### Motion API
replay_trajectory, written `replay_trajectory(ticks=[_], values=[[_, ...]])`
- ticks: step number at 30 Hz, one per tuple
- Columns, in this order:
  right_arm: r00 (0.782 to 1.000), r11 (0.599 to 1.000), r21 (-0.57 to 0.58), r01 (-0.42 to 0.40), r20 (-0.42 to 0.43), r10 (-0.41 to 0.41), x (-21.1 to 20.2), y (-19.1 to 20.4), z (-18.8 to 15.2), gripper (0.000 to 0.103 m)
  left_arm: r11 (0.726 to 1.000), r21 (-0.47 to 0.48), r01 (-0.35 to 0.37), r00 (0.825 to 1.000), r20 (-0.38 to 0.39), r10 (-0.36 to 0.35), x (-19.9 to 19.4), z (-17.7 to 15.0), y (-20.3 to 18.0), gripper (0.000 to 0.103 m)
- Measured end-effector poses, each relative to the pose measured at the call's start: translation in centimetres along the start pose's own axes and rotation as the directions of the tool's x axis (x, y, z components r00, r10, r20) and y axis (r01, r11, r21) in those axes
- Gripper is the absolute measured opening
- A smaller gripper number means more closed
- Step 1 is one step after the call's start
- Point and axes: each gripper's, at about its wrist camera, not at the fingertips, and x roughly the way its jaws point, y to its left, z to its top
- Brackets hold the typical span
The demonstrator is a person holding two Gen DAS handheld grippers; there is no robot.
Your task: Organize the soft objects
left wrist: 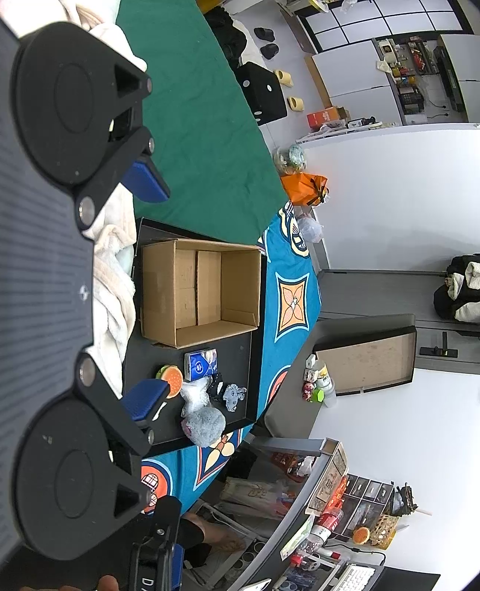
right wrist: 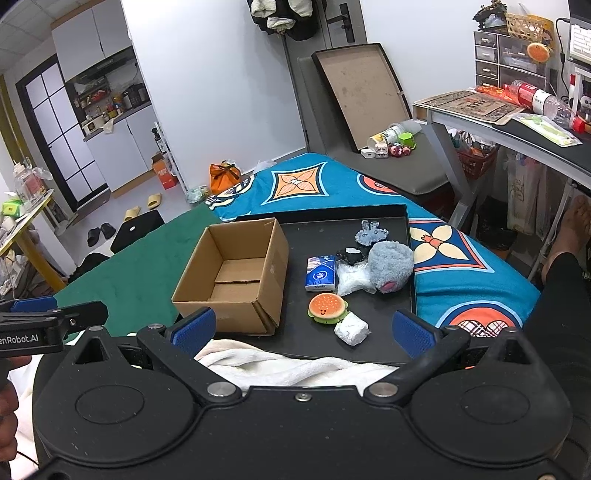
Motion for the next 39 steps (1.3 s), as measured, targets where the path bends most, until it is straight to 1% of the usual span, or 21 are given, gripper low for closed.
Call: replay_trajectory(ticks=[8, 17, 21, 32, 39], values=[[1.000, 1.000, 0.001, -0.001, -0.003, 0.001, 0.4, -0.2, -0.1, 0.103, 1.000, -0.007, -0.005, 1.000, -0.004, 0.005, 0.3, -0.3, 0.3, 0.101], [1.000, 1.000, -0.001, -0.001, -0.027, 0.001, 1.8, -0.6, 0.0, 0.103, 0.999, -0.028, -0.028, 1.000, -0.008, 0.028, 1.8, 0.3, 0.4, 0.101], [0.999, 1.000, 0.007, 0.000, -0.032, 0.000, 2.5, -1.0, 0.2, 0.103, 0.999, -0.017, -0.034, 0.999, -0.012, 0.034, 2.4, 0.7, 0.2, 0.101], [0.997, 1.000, 0.012, 0.014, -0.072, -0.013, 5.2, -1.8, 0.9, 0.103, 0.998, -0.021, -0.055, 0.998, -0.024, 0.054, 4.4, 1.4, 0.5, 0.101], [0.994, 0.999, 0.037, 0.023, -0.104, -0.019, 7.1, -3.2, 1.1, 0.103, 0.997, -0.027, -0.067, 0.997, -0.051, 0.065, 6.3, 1.7, 0.8, 0.101]])
